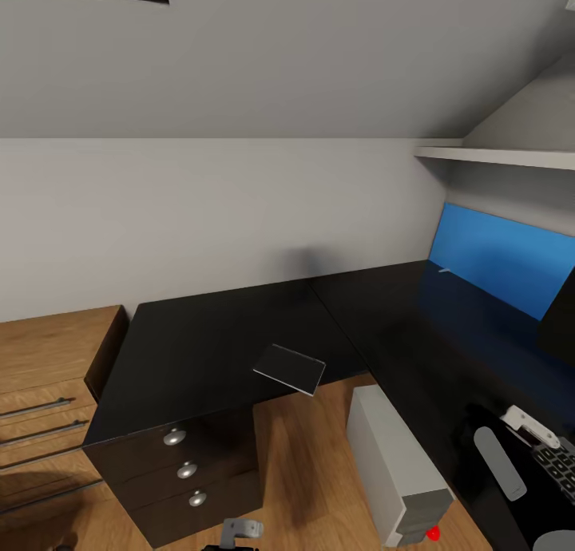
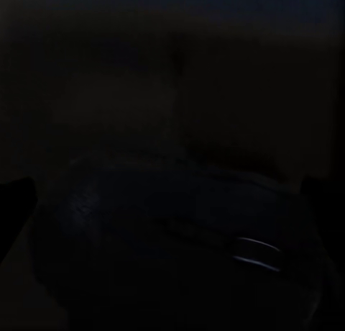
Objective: In the bedroom, organize the workspace by keeping the computer under the desk, ensuring the monitor is on the desk, placing the keyboard on the desk next to the monitor, placing the mouse on the desk next to the keyboard, moving the folder from the swivel chair onto the desk next to the mouse, stacking the notebook on top of the folder with the pen on top of the notebook, and positioning the swivel chair next to the desk.
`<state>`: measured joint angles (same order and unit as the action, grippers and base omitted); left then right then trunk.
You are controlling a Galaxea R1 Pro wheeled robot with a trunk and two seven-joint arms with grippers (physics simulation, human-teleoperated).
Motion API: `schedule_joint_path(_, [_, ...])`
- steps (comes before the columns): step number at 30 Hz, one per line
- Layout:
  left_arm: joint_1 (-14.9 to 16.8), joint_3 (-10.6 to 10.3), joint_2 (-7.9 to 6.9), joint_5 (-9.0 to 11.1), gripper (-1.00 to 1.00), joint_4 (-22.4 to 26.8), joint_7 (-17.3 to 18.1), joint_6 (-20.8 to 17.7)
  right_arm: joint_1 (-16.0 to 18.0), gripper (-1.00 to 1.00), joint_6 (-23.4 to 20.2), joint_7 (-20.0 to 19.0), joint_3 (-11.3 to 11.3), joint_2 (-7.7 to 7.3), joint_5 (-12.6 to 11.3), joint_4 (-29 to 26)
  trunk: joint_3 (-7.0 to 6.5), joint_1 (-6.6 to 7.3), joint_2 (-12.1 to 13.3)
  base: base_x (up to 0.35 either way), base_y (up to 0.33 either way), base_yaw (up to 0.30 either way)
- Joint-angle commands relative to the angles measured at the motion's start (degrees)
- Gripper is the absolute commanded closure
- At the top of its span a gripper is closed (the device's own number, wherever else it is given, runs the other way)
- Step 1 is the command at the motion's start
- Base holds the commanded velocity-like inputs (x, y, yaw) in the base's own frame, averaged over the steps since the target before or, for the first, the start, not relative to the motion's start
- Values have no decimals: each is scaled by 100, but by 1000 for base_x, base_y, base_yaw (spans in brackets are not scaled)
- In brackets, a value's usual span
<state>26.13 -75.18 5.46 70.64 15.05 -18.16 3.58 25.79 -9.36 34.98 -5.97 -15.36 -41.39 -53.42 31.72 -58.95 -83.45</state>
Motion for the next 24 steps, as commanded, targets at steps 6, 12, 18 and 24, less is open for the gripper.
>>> schedule_joint_path(6, [6, -49, -1, 61, -100, 7, -30, 25, 4, 100, -39, 27, 6, -2, -18, -11, 6, 0, -3, -2, -2, 0])
schedule_joint_path(12, [6, -49, -1, 63, -100, 8, -30, 26, 1, 100, -39, 34, 8, -2, -18, -11, 6, 0, -3, 0, 0, 0])
schedule_joint_path(18, [6, -49, -1, 59, -100, 7, -30, 24, 0, 100, -40, 35, 8, 1, -16, -11, 6, 0, -3, 0, 0, 0])
schedule_joint_path(24, [6, -49, -1, 60, -100, 7, -30, 26, 2, 100, -40, 42, 15, 2, -1, -11, 6, 0, -3, 0, 0, 0])
